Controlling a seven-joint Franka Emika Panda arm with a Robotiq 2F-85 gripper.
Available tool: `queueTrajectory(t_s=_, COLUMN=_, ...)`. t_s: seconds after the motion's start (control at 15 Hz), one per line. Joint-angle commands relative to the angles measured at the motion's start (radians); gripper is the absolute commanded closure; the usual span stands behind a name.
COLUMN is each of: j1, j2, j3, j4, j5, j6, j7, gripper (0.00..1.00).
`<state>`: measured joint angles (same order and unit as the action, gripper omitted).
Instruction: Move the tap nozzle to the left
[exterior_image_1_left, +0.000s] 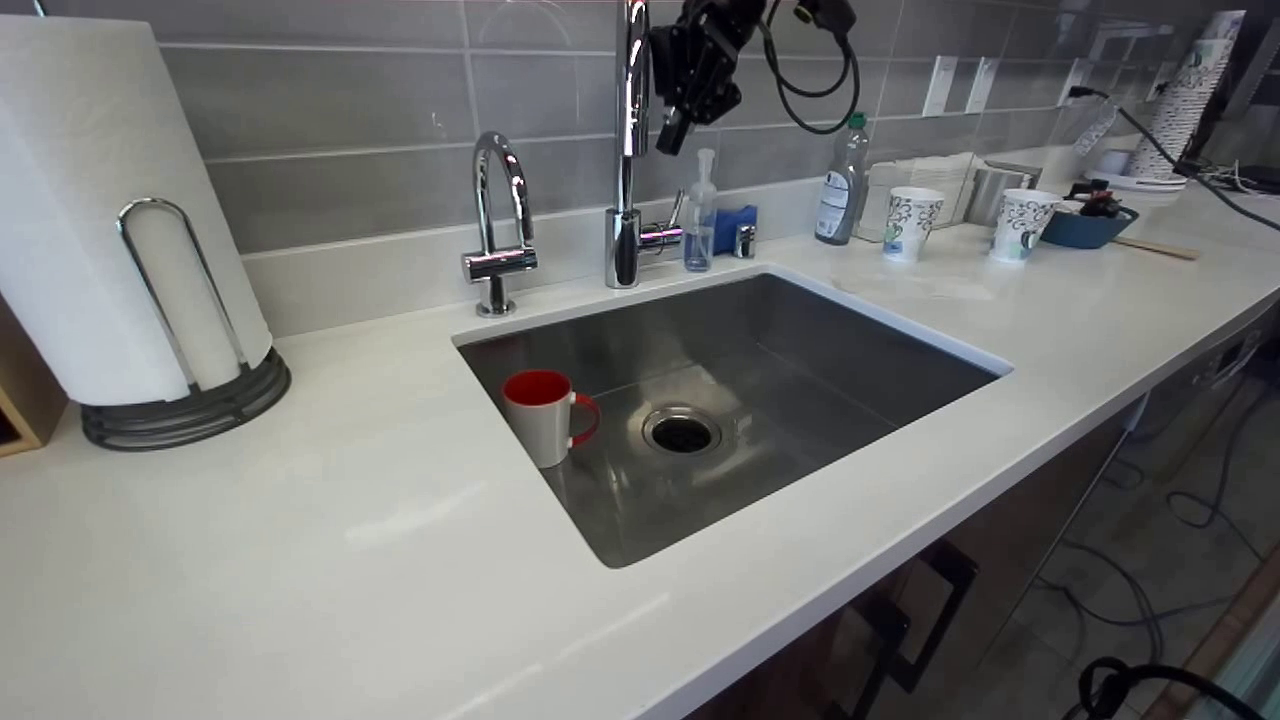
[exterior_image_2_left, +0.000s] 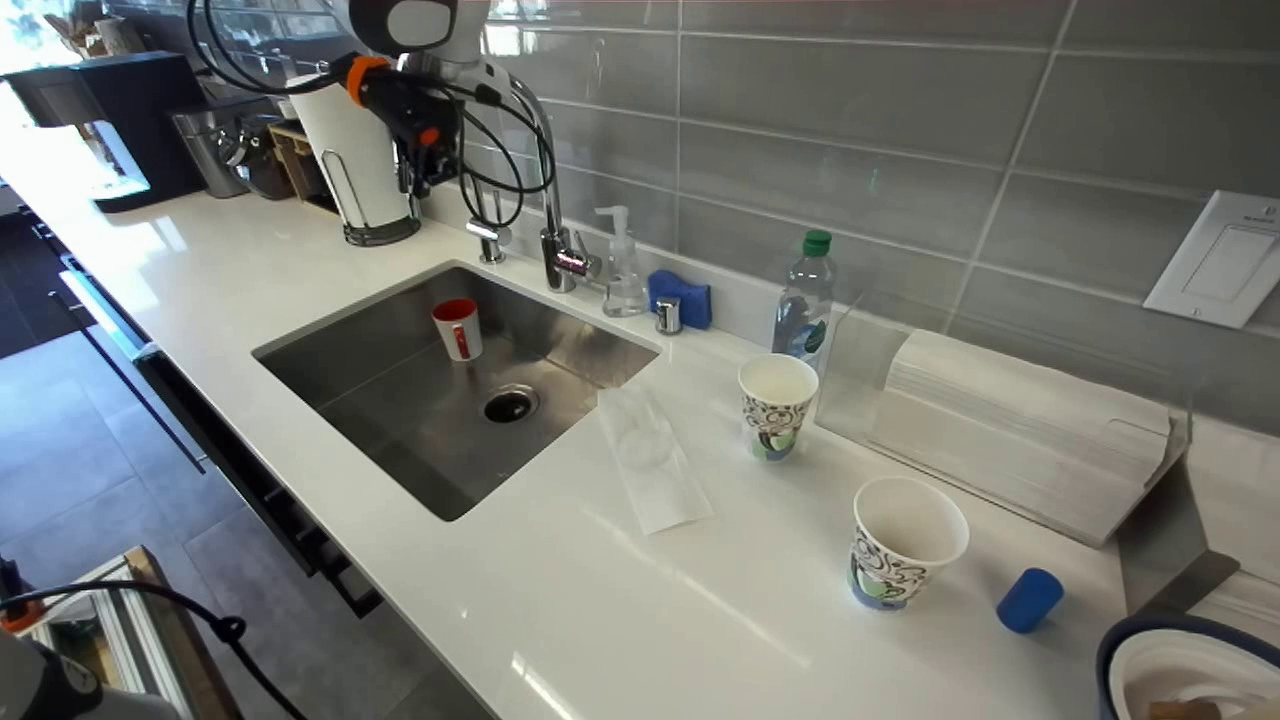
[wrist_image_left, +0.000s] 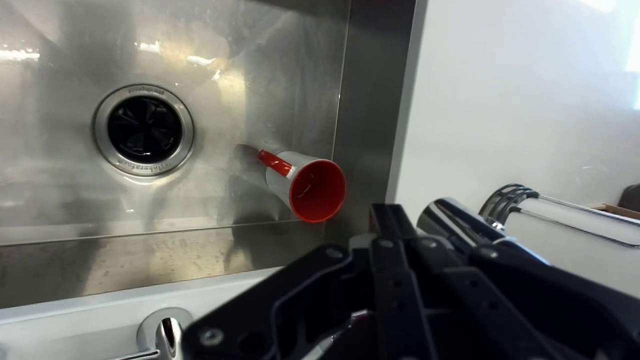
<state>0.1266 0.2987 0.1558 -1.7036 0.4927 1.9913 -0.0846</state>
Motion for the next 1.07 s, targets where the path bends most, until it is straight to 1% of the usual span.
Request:
queueTrajectory(t_s=0.0, j1=-0.007, j2=-0.054, j3=-0.013, j4=-0.054, j5=-0.054, j6=0.025, j7=0.022, gripper=1.00)
queueTrajectory(t_s=0.2, j1=-0.030, j2=-0.127, j3=-0.052, j4=-0.119, j5=-0.122, j6=-0.001, j7=0.070, gripper=1.00)
queueTrajectory(t_s=0.4, j1=-0.065, j2=-0.243, j3=-0.092, j4=-0.222, j5=-0.176, j6=-0.067, j7=0.080, gripper=1.00)
queueTrajectory(t_s=0.53, j1=-0.086, j2=-0.338, j3=-0.110, j4=-0.302, j5=-0.186, j6=-0.097, j7=0.052, gripper=1.00)
queueTrajectory(t_s=0.73, j1=-0.094, j2=-0.486, j3=-0.123, j4=-0.431, j5=-0.235, j6=-0.080, j7=-0.042, gripper=1.00)
queueTrajectory(t_s=0.8, j1=-0.092, j2=-0.537, j3=-0.125, j4=-0.470, j5=-0.247, j6=-0.079, j7=-0.077, gripper=0.74)
queueTrajectory(t_s=0.87, j1=-0.086, j2=-0.591, j3=-0.124, j4=-0.513, j5=-0.266, j6=-0.065, j7=-0.123, gripper=0.72)
queueTrajectory(t_s=0.93, j1=-0.081, j2=-0.636, j3=-0.125, j4=-0.543, j5=-0.276, j6=-0.057, j7=-0.155, gripper=0.67)
queueTrajectory(t_s=1.0, j1=-0.074, j2=-0.683, j3=-0.130, j4=-0.567, j5=-0.280, j6=-0.076, j7=-0.200, gripper=0.59)
